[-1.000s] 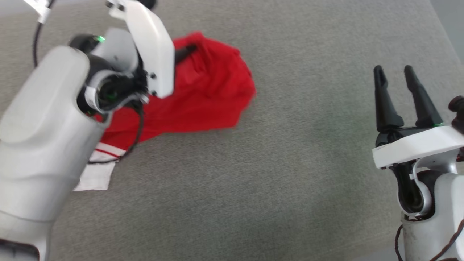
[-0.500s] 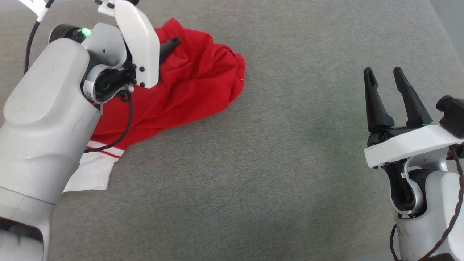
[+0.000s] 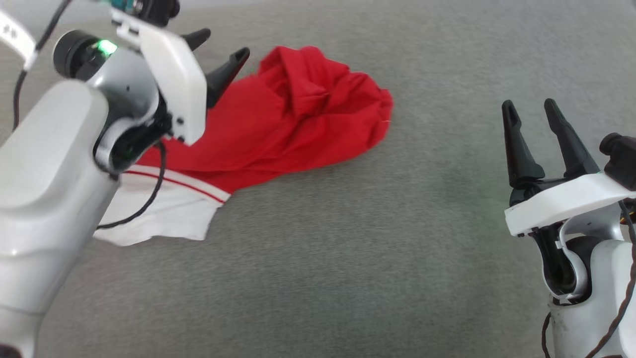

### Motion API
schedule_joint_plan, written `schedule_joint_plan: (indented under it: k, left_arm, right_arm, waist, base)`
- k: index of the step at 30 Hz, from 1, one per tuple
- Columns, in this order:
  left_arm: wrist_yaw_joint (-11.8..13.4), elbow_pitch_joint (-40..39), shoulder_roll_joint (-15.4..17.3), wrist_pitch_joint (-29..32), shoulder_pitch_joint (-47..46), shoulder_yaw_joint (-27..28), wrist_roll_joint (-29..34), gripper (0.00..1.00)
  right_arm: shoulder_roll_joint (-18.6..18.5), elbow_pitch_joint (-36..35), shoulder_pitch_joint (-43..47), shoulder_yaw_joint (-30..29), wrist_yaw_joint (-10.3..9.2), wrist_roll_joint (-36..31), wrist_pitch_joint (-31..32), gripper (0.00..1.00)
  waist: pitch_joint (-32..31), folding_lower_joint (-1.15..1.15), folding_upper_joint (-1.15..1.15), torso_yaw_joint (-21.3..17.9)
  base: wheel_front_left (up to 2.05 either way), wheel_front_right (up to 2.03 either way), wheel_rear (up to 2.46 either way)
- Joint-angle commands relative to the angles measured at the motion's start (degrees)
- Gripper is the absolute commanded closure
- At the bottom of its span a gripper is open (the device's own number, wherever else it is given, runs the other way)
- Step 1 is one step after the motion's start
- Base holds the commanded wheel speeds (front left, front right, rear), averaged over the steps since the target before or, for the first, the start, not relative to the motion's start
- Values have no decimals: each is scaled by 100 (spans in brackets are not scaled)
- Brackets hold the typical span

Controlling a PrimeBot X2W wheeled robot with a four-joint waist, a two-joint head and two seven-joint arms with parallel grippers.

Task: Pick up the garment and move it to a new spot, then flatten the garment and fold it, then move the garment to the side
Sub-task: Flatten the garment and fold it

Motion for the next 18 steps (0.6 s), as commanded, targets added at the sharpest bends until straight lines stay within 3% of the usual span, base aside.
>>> schedule_joint_plan:
  k: [1, 5, 8, 18]
  left_arm:
    - [43, -127, 121, -168, 143, 0, 130, 0]
    - [201, -445, 272, -544, 540, 100, 156, 0]
    - [379, -655, 442, -429, 951, 120, -18, 0]
    - [921, -978, 931, 1071, 1636, -17, -715, 0]
  right_arm:
    - [-28, -42, 66, 10, -2, -27, 37, 0]
    - [-80, -40, 96, 21, -2, -33, 107, 0]
    - [-134, -71, 130, -32, -2, -65, 184, 0]
    - [-224, -203, 105, -99, -2, -69, 400, 0]
  waist:
    - [-118, 0, 0, 197]
    - [-211, 0, 0, 417]
    - [-290, 0, 0, 615]
    - [-410, 0, 0, 835]
  base:
    - [0, 0, 0]
    - [0, 0, 0]
    - [0, 0, 0]
    - [0, 0, 0]
